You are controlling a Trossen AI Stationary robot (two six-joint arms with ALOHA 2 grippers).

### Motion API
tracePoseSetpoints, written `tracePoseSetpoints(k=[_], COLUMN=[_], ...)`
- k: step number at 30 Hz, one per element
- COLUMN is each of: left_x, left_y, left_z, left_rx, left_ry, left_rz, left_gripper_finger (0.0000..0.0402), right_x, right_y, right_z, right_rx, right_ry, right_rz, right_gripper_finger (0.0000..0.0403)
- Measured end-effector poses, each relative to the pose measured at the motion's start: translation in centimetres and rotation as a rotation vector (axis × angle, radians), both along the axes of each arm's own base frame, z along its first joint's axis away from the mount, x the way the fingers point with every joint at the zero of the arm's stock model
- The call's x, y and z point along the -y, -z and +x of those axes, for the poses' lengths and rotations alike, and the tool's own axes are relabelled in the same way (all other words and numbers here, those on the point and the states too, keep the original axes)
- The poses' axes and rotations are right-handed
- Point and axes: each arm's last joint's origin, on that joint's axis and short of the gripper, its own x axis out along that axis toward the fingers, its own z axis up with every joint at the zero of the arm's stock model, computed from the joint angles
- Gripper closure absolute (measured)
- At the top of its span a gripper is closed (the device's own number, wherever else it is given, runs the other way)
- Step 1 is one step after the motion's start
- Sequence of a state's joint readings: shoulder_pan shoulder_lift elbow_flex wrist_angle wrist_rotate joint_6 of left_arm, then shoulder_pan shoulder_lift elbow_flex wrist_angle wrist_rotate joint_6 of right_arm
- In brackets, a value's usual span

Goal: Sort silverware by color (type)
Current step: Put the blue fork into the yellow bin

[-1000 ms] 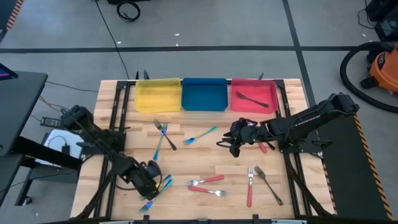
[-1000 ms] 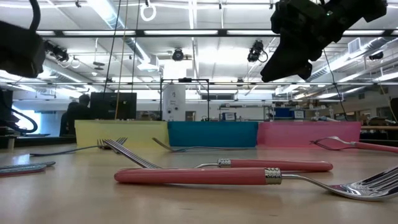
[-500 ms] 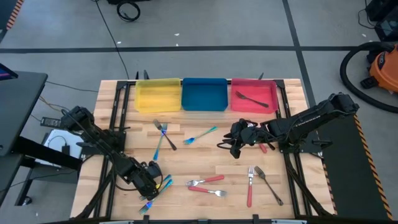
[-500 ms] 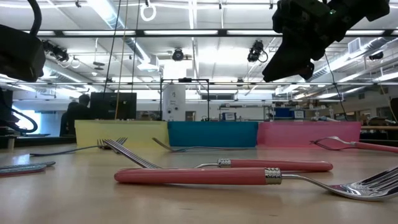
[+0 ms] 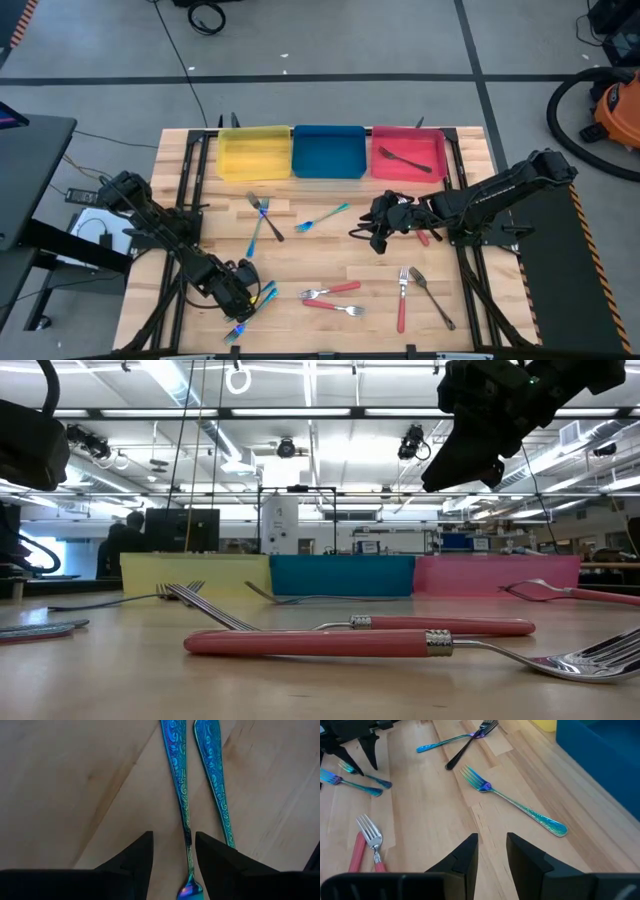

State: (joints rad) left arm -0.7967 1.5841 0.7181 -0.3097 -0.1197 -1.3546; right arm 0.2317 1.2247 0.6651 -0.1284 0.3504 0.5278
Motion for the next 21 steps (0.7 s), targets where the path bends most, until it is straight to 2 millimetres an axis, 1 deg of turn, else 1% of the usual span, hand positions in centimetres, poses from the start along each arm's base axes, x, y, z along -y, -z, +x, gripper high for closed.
tracePoseSetpoints(k=[6, 21], left_x=[0.23, 0.46], left_y=[0.93, 1.03], left_z=[-0.03, -0.31], left_rx=[-0.021, -0.02], left_ry=[0.007, 0.004], left_rz=[0.043, 0.051], left_gripper_finger=[0.0244, 0.0244], right_x=[0.0, 0.0], right_y=[0.0, 0.0], right_z=[0.0, 0.0], right_rx=[0.0, 0.0], right_ry=[0.0, 0.0], right_rz=[0.0, 0.0], right_gripper_finger=[0.0293, 0.0293])
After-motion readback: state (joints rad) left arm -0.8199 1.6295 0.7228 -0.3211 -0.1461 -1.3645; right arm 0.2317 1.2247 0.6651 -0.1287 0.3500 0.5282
